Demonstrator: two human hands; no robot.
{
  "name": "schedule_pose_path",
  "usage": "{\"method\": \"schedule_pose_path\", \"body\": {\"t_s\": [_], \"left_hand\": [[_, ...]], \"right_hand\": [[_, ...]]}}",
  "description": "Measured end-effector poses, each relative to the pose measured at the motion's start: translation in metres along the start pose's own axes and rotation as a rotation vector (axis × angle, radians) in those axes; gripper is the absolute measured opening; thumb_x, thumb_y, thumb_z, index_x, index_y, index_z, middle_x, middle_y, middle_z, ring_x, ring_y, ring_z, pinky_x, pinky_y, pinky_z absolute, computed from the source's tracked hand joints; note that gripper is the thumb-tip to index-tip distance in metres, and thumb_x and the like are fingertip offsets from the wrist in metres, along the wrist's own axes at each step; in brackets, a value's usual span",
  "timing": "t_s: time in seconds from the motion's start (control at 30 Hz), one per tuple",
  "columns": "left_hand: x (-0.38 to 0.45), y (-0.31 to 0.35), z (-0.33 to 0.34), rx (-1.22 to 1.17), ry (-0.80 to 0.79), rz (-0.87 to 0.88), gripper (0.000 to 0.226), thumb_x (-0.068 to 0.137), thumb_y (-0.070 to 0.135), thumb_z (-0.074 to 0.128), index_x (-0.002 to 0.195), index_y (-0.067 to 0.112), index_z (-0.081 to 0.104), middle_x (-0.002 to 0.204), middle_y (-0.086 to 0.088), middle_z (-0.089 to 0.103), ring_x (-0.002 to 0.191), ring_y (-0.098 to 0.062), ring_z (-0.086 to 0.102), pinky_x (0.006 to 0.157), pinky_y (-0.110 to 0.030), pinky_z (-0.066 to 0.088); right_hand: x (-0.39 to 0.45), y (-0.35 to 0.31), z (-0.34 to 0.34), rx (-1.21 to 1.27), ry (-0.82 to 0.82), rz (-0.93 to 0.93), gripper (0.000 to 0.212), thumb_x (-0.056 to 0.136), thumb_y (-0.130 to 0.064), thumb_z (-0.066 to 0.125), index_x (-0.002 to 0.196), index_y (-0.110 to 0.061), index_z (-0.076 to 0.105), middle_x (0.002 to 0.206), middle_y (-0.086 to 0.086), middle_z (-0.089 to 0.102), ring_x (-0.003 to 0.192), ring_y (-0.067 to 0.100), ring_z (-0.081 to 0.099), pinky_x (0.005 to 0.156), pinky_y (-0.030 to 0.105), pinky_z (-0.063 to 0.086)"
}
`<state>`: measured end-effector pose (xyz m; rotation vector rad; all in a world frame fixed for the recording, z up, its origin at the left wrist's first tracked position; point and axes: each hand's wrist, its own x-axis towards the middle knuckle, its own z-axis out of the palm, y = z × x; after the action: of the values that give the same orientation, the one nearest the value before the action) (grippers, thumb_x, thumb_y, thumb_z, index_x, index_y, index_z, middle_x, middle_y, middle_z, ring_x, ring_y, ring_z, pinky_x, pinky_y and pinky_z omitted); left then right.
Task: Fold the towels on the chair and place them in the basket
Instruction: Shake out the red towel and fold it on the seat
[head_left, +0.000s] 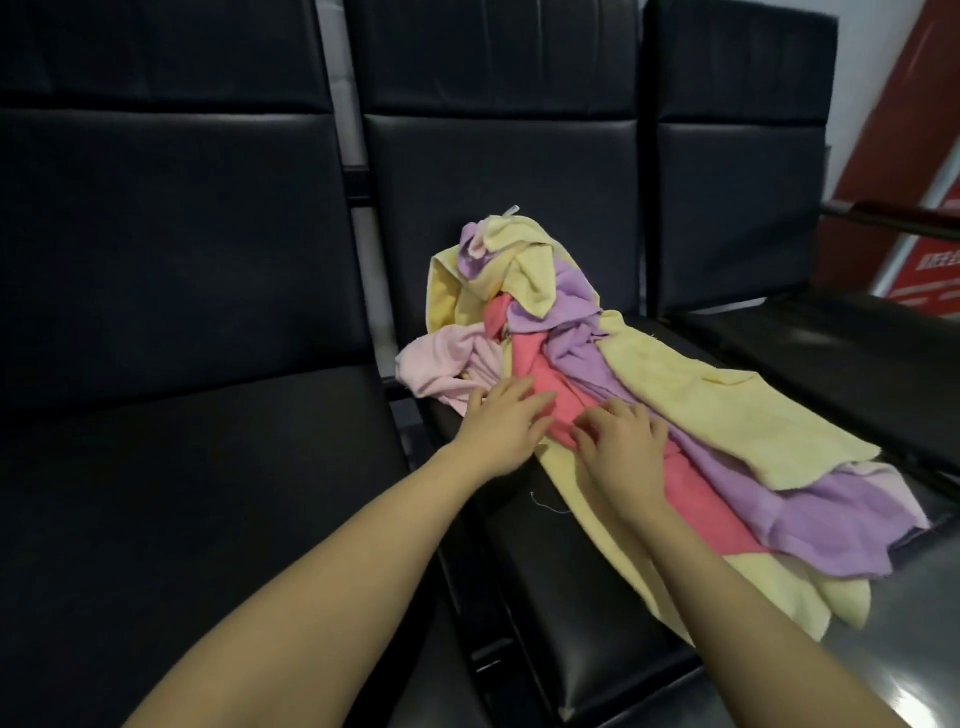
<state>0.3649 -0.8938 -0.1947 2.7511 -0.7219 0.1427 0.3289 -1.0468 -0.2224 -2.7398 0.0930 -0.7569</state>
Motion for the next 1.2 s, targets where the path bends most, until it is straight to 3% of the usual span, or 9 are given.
{"method": "schedule_pose_path", "body": {"t_s": [0.1, 0.2, 0.33, 0.4, 0.6, 0.77, 0.87, 1.07, 1.2], "left_hand": [[0.010, -0.007, 0.009, -0.073, 0.008, 0.015, 0.038, 0.102, 0.038, 0.036, 0.135, 0.028, 0.051, 0.152, 0.003, 0.031, 0.143, -0.016, 0.019, 0.111, -0.039, 0.015], [0.011, -0.012, 0.009, -0.254, 0.145, 0.058, 0.028, 0.099, 0.032, 0.047, 0.115, 0.018, 0.065, 0.132, 0.003, 0.054, 0.135, -0.016, 0.034, 0.105, -0.030, 0.020], [-0.004, -0.008, 0.000, -0.399, 0.423, 0.173, 0.026, 0.092, 0.033, 0.055, 0.089, 0.011, 0.068, 0.092, 0.003, 0.066, 0.089, -0.018, 0.060, 0.089, -0.039, 0.037], [-0.014, -0.007, -0.008, -0.441, 0.524, 0.189, 0.035, 0.090, 0.039, 0.051, 0.087, 0.009, 0.070, 0.084, 0.001, 0.067, 0.077, -0.021, 0.061, 0.078, -0.046, 0.047], [-0.064, -0.009, -0.025, -0.462, 0.614, 0.200, 0.034, 0.090, 0.037, 0.051, 0.089, 0.009, 0.072, 0.081, 0.000, 0.069, 0.077, -0.014, 0.059, 0.071, -0.040, 0.048], [-0.099, -0.024, -0.014, -0.416, 0.516, 0.129, 0.024, 0.090, 0.033, 0.060, 0.092, 0.014, 0.073, 0.082, 0.004, 0.063, 0.071, -0.016, 0.058, 0.066, -0.037, 0.048], [-0.099, -0.028, -0.007, -0.427, 0.358, -0.014, 0.020, 0.093, 0.032, 0.059, 0.094, 0.017, 0.071, 0.089, 0.003, 0.057, 0.075, -0.016, 0.057, 0.069, -0.035, 0.047], [-0.069, -0.018, -0.002, -0.254, 0.238, -0.223, 0.039, 0.097, 0.040, 0.046, 0.130, 0.022, 0.053, 0.126, -0.005, 0.054, 0.113, -0.026, 0.054, 0.097, -0.039, 0.039], [-0.054, -0.009, 0.009, -0.166, 0.185, -0.315, 0.044, 0.097, 0.036, 0.046, 0.138, 0.021, 0.041, 0.130, -0.010, 0.054, 0.118, -0.032, 0.051, 0.095, -0.040, 0.037]], "right_hand": [[-0.002, 0.004, 0.002, 0.164, 0.107, -0.063, 0.020, 0.087, -0.029, 0.058, 0.083, -0.016, 0.072, 0.085, 0.000, 0.067, 0.085, 0.027, 0.059, 0.077, 0.031, 0.023], [-0.005, 0.001, -0.008, 0.353, 0.131, -0.118, 0.020, 0.084, -0.022, 0.053, 0.084, -0.011, 0.070, 0.080, 0.003, 0.069, 0.077, 0.027, 0.064, 0.074, 0.036, 0.043], [-0.013, -0.009, -0.028, 0.338, 0.333, -0.241, 0.024, 0.087, -0.023, 0.049, 0.086, -0.012, 0.071, 0.083, -0.002, 0.071, 0.079, 0.011, 0.057, 0.076, 0.032, 0.039], [-0.017, -0.016, -0.037, 0.321, 0.391, -0.284, 0.025, 0.087, -0.023, 0.048, 0.085, -0.013, 0.071, 0.082, -0.003, 0.070, 0.078, 0.008, 0.053, 0.073, 0.031, 0.035], [-0.032, -0.037, -0.056, 0.383, 0.330, -0.320, 0.022, 0.083, -0.030, 0.055, 0.079, -0.018, 0.073, 0.069, -0.007, 0.067, 0.062, 0.009, 0.055, 0.062, 0.033, 0.039], [-0.050, -0.043, -0.056, 0.578, 0.040, -0.225, 0.010, 0.077, -0.025, 0.067, 0.077, -0.020, 0.075, 0.073, -0.009, 0.070, 0.062, 0.004, 0.056, 0.063, 0.022, 0.045], [-0.050, -0.039, -0.047, 0.567, -0.061, -0.148, 0.008, 0.082, -0.023, 0.068, 0.083, -0.020, 0.075, 0.080, -0.009, 0.072, 0.066, 0.010, 0.060, 0.068, 0.036, 0.050], [-0.014, -0.009, -0.027, 0.181, -0.015, -0.052, 0.019, 0.088, -0.022, 0.065, 0.104, -0.014, 0.072, 0.102, 0.006, 0.068, 0.096, 0.030, 0.059, 0.087, 0.039, 0.040], [-0.002, 0.001, -0.015, -0.096, -0.130, -0.049, 0.028, 0.091, -0.034, 0.058, 0.113, -0.019, 0.066, 0.115, 0.004, 0.057, 0.113, 0.029, 0.043, 0.091, 0.037, 0.023]]}}
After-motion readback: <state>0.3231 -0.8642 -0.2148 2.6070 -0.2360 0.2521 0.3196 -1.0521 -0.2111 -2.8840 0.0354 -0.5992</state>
